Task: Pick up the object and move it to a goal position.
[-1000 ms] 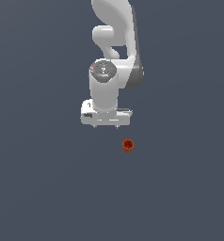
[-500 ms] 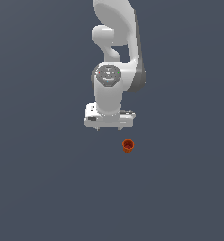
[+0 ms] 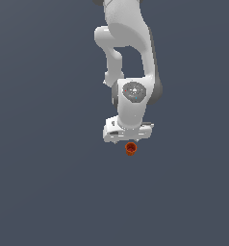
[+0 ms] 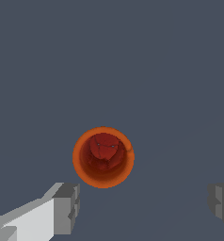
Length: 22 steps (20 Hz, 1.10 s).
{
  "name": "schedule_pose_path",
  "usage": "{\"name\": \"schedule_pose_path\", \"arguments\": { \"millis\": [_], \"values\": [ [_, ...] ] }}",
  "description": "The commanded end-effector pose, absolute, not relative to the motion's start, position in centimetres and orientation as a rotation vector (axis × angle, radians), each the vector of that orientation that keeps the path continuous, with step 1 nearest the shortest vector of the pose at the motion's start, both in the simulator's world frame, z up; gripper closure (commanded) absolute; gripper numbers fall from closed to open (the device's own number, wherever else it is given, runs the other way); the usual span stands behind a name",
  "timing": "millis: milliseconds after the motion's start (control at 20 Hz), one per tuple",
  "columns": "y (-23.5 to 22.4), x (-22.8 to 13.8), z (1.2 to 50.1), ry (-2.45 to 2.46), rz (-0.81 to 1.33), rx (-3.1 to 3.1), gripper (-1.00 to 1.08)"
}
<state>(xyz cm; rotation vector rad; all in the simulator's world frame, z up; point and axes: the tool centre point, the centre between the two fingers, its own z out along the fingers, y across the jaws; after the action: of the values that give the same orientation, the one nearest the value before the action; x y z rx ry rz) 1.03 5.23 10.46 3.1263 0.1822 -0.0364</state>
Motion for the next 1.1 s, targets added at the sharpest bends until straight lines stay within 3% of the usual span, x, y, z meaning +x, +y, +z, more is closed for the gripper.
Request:
{"name": "schedule_pose_path", "arguments": {
  "millis": [0,550,1050],
  "values": [
    [6.7,1.5,9.6,0.217,-0.017,3.129,-0.92],
    [8.0,1.7,8.3,0.246,-0.004,3.131,-0.92],
    [8.1,1.7,4.0,0.249,0.0,3.132,-0.92]
  ]
}}
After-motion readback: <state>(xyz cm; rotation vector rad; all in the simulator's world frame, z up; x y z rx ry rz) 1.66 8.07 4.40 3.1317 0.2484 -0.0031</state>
